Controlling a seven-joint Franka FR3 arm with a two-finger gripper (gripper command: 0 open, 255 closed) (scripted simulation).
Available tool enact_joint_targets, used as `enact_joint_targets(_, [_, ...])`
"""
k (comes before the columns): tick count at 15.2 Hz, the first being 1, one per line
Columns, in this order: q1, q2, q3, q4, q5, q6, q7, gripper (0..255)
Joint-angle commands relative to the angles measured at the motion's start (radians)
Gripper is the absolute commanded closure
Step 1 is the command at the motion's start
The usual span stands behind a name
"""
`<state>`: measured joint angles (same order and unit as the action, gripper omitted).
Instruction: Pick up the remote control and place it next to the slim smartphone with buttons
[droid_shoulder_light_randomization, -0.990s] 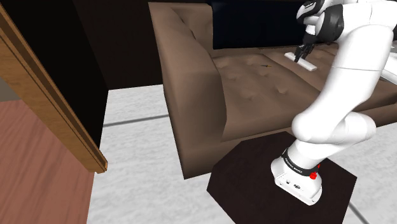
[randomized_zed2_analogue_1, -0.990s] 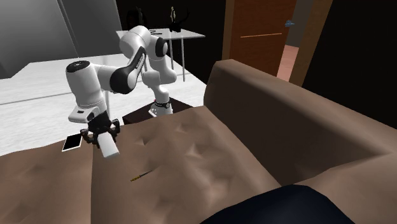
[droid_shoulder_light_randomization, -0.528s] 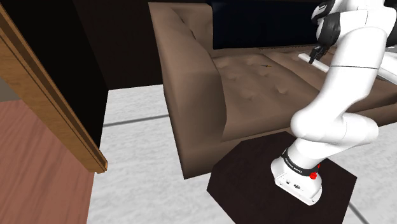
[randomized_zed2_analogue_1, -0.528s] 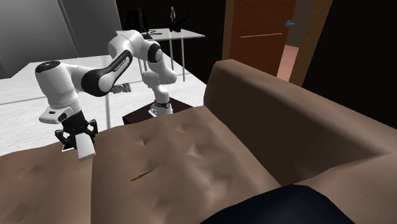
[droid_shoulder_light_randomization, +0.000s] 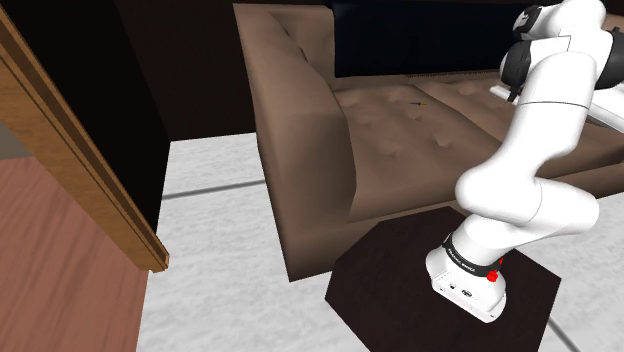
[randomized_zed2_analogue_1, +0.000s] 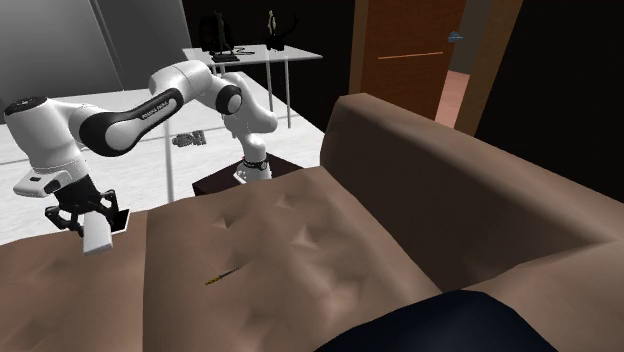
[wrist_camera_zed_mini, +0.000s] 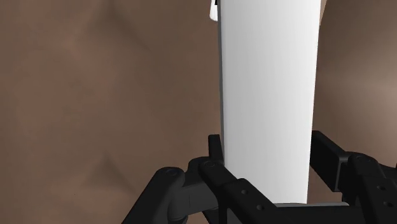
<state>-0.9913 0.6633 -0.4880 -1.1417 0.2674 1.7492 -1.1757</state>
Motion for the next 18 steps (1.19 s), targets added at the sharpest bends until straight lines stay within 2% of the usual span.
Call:
enact_joint_targets(1, [-0.003, 0.005, 0.001, -0.013, 0.003, 0.018, -0.007, 255])
enact_joint_targets(15, [0.014, 0.036, 0.013, -0.156, 0.021, 0.187, -0.023, 255])
enact_joint_targets(18, [0.014, 0.036, 0.013, -0.156, 0.021, 0.187, -0.023, 255])
